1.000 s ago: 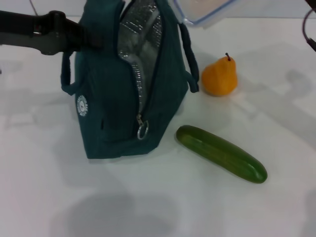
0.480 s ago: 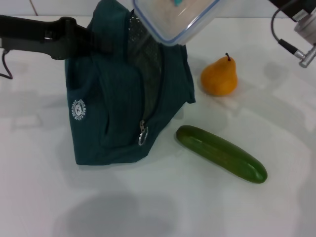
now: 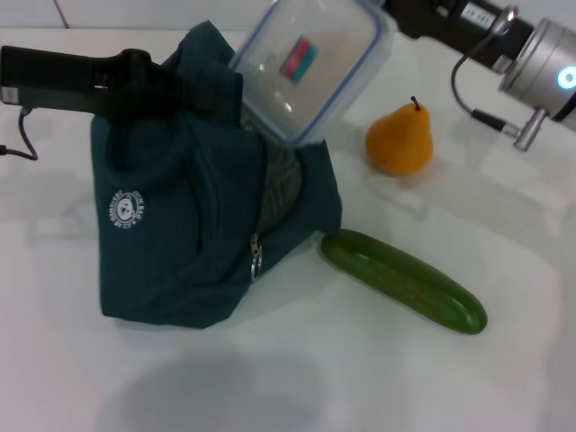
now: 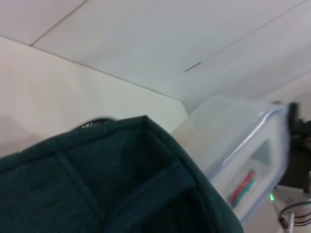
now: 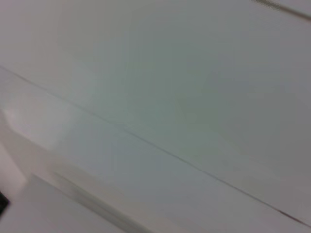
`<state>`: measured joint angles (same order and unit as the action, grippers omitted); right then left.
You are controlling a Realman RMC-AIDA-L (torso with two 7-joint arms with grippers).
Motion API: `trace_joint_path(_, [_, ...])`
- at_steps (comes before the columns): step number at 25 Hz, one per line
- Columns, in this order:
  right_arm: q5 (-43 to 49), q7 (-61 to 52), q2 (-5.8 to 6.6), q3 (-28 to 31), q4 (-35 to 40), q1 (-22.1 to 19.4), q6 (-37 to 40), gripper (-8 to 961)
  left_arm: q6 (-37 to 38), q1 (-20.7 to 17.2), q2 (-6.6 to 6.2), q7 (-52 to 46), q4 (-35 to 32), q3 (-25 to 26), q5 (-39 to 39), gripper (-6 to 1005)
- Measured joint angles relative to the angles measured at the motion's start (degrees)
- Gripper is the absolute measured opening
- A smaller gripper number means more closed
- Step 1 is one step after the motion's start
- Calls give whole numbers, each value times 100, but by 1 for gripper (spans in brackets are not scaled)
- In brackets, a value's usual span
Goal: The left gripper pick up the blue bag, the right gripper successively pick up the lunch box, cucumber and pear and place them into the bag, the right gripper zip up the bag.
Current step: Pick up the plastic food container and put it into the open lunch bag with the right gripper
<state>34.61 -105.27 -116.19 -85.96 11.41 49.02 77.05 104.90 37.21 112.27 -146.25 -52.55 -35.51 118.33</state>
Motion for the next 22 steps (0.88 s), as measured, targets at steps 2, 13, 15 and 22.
trace_joint_path(2, [-35, 0, 0, -133, 39, -25, -88, 109, -27, -5, 19, 42, 25, 0, -3, 55])
trace_joint_path(13, [-1042, 248, 0, -1710, 736, -392, -795, 124, -43, -19, 111, 168, 160, 1, -13, 57])
trace_joint_path(15, [-1132, 250, 0, -1838, 789, -413, -795, 127, -43, -19, 125, 180, 165, 0, -16, 58])
trace_joint_path(22, [-1435, 376, 0, -2491, 880, -416, -859, 136, -33, -30, 147, 201, 167, -1, -22, 59])
